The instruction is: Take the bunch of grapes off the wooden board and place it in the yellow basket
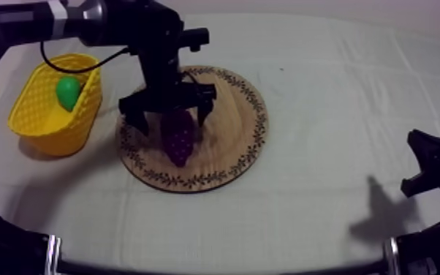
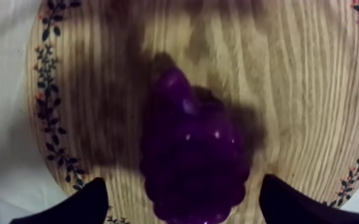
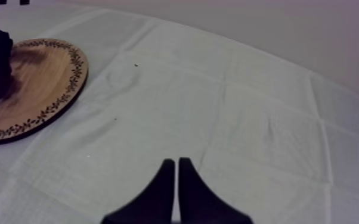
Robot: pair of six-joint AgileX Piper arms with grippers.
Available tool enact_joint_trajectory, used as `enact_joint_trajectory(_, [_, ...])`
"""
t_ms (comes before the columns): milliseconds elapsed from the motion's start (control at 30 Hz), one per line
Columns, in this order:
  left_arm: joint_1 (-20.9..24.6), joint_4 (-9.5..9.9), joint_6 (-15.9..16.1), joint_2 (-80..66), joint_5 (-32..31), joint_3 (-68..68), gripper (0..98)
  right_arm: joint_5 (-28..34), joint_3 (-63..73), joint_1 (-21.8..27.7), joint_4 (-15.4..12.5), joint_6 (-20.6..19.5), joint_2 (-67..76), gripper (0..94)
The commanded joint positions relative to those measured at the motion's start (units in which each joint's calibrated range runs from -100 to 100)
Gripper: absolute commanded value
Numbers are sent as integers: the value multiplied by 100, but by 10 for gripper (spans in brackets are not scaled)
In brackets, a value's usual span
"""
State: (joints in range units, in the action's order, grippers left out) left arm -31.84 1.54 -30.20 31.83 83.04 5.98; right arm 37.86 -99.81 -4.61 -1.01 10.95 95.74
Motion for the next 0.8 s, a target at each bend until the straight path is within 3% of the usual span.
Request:
enact_joint_trajectory(0, [9,-5,12,106,-30,-39,965,-4,3,2,1,-3,1,4])
enact_joint_trajectory(433, [24,-34,77,619,-190,-183,951,-4,3,2,1,1,1,4])
enact_joint_trajectory(767, [64,36,208,733,-206,-262,642,-4,3,2,1,1,1,4])
